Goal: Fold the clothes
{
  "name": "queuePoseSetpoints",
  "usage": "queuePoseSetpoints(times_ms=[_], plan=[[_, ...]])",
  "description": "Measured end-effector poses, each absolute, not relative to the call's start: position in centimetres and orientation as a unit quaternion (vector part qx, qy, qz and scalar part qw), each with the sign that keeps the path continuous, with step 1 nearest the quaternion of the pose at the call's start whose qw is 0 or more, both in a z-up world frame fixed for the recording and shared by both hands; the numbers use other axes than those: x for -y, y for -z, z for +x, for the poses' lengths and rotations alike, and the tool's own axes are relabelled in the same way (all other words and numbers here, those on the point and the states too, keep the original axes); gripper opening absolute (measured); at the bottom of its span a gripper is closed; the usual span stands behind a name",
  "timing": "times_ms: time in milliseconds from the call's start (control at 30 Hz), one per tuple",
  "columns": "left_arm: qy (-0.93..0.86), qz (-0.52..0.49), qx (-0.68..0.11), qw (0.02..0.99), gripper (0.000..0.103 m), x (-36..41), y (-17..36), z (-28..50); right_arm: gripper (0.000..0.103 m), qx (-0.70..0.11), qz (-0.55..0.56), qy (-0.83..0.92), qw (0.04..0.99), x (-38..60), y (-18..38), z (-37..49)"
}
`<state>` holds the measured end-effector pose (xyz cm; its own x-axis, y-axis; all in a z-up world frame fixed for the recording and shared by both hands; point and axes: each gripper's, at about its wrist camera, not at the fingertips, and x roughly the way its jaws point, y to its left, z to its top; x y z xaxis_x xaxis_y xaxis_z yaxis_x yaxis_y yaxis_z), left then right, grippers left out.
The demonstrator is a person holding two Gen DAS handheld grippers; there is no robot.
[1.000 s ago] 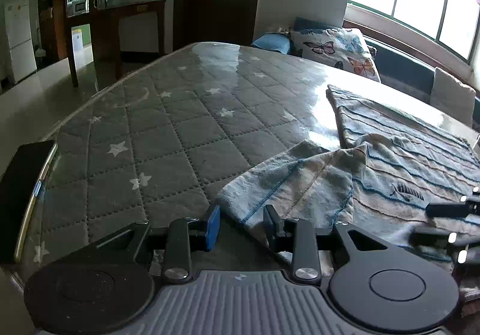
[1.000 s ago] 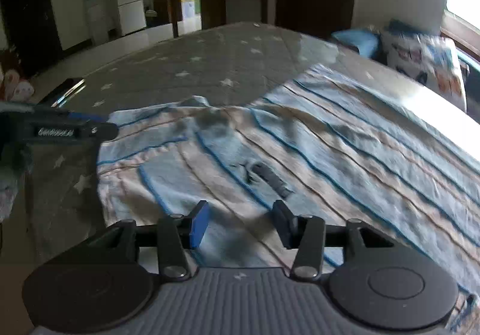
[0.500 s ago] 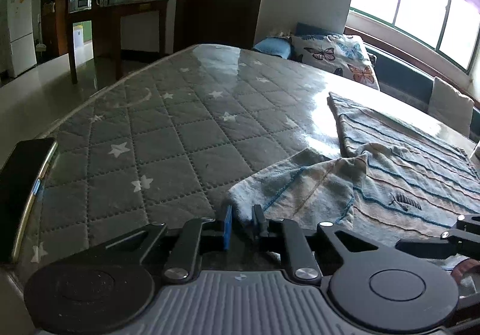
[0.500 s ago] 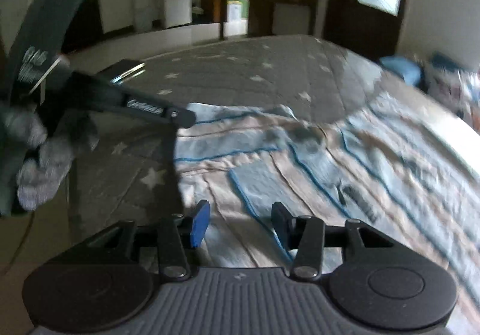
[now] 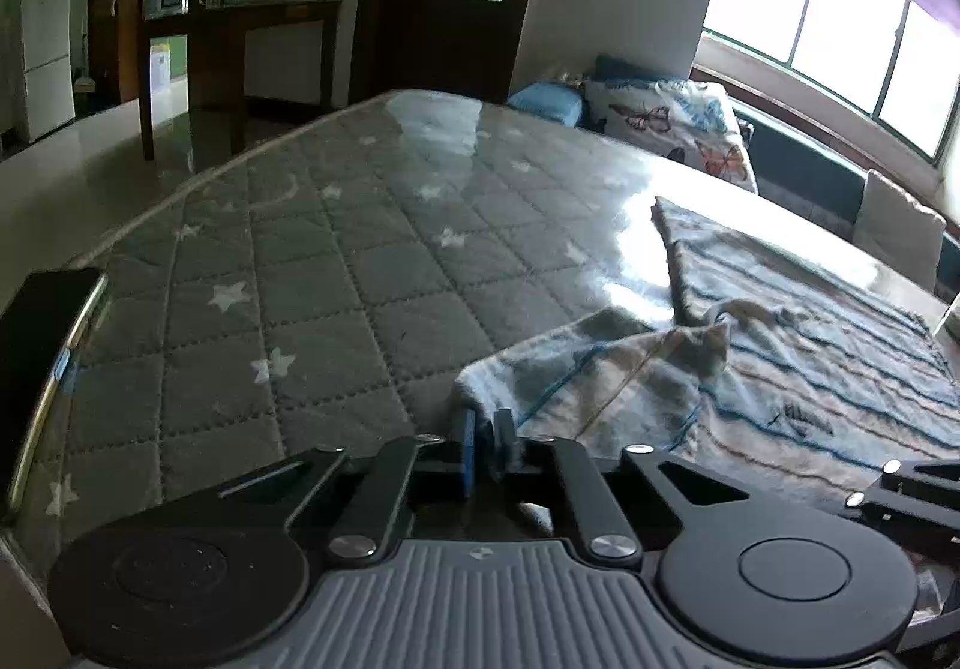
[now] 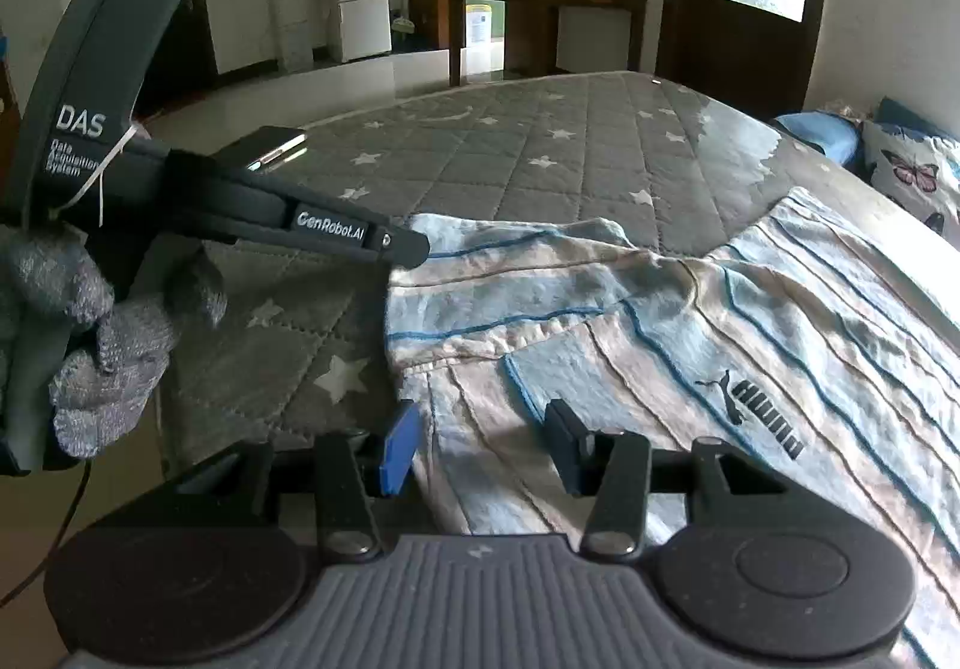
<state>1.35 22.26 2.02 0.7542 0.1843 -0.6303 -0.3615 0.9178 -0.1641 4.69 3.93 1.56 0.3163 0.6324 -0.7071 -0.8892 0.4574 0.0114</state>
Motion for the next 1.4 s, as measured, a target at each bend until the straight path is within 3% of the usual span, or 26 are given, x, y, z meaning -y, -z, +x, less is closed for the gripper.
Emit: queuePoseSetpoints(times_ms=[367,933,1200,1400], plan=[[-0.025,-0.103,-0.234,0.966,0.003,-17.5,-6.7,-1.3,0.047,-0.328,-0.173,-0.435,0.821,0.3,-3.7,6.4],[0.146,-0.041,-0.309,0.939,0.005,-11.4,-3.8,-0.7,0.047,-0.341,-0.131,-0.36,0.859,6.7,-4.0,9.3],[0.117,-0.014,-0.275,0.954,0.006,-13.3,-5.7,-1.6,0.046,-0.337,-0.119,-0.373,0.856,6.2,-4.4,9.1],[0.055,-0.008,-0.321,0.945,0.006,-14.8,-3.4,0.3,0.029,-0.347,-0.124,-0.409,0.835,4.5,-3.7,8.2]])
